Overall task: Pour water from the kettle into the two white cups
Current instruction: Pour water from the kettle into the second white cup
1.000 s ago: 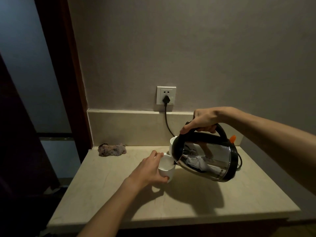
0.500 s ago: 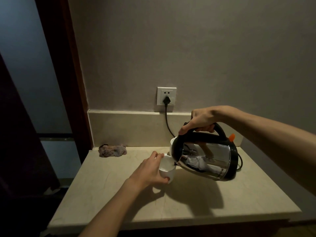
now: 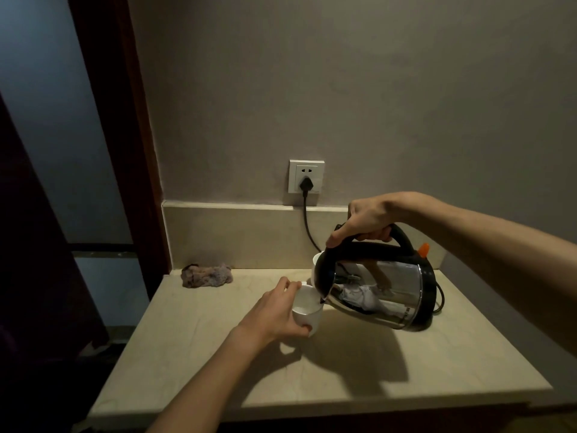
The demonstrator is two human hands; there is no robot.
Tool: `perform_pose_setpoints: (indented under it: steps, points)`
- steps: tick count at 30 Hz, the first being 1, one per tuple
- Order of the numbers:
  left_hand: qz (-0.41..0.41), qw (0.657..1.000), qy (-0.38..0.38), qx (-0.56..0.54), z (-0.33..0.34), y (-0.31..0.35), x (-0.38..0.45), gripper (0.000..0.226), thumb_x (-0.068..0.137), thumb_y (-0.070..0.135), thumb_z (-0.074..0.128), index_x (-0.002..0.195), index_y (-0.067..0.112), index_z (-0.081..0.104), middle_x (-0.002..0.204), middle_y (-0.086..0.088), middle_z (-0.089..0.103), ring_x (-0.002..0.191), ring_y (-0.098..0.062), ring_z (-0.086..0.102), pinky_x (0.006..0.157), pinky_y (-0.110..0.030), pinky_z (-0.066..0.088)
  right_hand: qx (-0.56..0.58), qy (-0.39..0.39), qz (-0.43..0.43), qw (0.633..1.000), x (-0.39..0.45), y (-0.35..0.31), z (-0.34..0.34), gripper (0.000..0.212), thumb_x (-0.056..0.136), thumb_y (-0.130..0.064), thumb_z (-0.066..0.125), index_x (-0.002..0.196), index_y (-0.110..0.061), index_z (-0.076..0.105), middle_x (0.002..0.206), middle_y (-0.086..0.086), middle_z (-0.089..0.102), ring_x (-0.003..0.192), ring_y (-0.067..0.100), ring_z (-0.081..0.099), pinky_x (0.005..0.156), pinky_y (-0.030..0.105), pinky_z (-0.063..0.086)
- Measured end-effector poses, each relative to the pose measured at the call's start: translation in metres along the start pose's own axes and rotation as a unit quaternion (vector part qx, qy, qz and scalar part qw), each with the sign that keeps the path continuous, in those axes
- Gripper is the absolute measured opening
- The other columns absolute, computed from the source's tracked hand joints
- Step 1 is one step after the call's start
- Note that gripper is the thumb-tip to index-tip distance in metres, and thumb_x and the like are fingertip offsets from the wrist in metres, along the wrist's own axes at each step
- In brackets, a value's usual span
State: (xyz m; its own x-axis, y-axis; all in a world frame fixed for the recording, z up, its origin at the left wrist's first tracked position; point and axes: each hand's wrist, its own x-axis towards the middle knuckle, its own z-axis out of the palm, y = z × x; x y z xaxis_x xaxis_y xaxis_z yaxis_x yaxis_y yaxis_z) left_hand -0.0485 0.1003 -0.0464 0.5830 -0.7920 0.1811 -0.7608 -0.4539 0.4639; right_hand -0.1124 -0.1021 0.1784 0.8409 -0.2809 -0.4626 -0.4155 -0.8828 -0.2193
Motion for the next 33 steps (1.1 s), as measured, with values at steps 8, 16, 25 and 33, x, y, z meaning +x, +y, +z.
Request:
perform_pose_setpoints:
  steps: [8,16,25,33]
  points:
    - [-0.004,1.0,-0.006,-0.003,-0.001,0.0,-0.001,0.1,0.066,0.052,0.083,0.148,0.017,0.038,0.129,0.0,0.044,0.114,-0.026,0.057,0.095,-0.041,0.05,-0.013,-0.001,0.002,1.0,0.0,-0.006,0.0,0.044,0.082,-0.058,0.072,0.068,-0.017,0.064,0.054,-0.003,0.046,0.043,0.011,0.04,0.045,0.023,0.035]
    - [-0.002,1.0,-0.004,-0.003,-0.001,0.001,-0.001,0.099,0.066,0.052,0.084,0.147,0.018,0.038,0.13,-0.001,0.044,0.114,-0.027,0.057,0.095,-0.04,0.05,-0.029,-0.009,0.003,1.0,0.003,-0.01,-0.001,0.045,0.082,-0.058,0.071,0.069,-0.016,0.064,0.053,-0.003,0.046,0.043,0.012,0.04,0.045,0.023,0.035]
    - [0.0,1.0,0.0,-0.008,0.001,0.0,-0.001,0.101,0.067,0.053,0.084,0.149,0.017,0.037,0.13,0.0,0.044,0.114,-0.025,0.057,0.095,-0.037,0.05,-0.036,-0.011,0.002,0.999,0.003,-0.012,0.0,0.046,0.082,-0.058,0.071,0.065,-0.017,0.062,0.053,-0.003,0.045,0.042,0.012,0.039,0.045,0.024,0.036]
    - [0.0,1.0,0.003,-0.014,0.001,0.0,0.0,0.102,0.066,0.051,0.085,0.148,0.017,0.037,0.131,0.001,0.044,0.115,-0.023,0.057,0.097,-0.037,0.051,-0.041,-0.014,0.003,0.999,0.005,-0.017,-0.001,0.045,0.082,-0.057,0.072,0.064,-0.017,0.062,0.052,-0.003,0.044,0.042,0.012,0.038,0.046,0.025,0.035]
